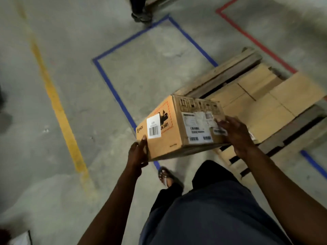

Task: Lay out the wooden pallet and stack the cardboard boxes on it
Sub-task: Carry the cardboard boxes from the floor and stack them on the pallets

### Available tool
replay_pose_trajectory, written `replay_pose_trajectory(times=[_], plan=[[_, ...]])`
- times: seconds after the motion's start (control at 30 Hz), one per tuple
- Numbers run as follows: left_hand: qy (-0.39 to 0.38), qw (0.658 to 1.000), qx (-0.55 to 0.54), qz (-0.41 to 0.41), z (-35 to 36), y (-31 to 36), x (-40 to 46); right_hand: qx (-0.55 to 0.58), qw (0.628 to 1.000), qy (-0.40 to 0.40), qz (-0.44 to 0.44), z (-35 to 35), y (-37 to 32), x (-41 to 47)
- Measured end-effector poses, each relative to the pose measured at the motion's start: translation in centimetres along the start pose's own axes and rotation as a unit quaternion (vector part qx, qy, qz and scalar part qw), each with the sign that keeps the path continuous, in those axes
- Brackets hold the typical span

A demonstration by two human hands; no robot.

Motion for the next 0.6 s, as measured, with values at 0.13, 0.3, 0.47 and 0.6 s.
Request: replay_pose_trajectory(times=[0.13,0.3,0.47,0.6], plan=[[-0.062,0.996,0.062,-0.001,0.3,8.1,5.3,0.036,0.998,0.052,-0.023,0.2,-1.2,2.1],[-0.122,0.984,0.128,0.005,4.0,16.9,11.5,0.093,0.987,0.119,-0.053,-0.7,-2.0,5.6],[-0.156,0.973,0.173,-0.001,10.1,24.6,17.3,0.131,0.975,0.175,-0.044,-3.8,-3.4,10.4],[-0.172,0.963,0.207,-0.015,15.0,30.3,20.8,0.15,0.969,0.194,-0.036,-6.1,-5.5,13.9]])
Point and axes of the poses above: each hand's wrist, its own x-axis towards the middle knuckle, its own z-axis out of the palm, y = z × x, the point moved 5 cm from there along x, towards the middle knuckle, and after that the axes turned 14 degrees about -y, right-handed, at the moved point
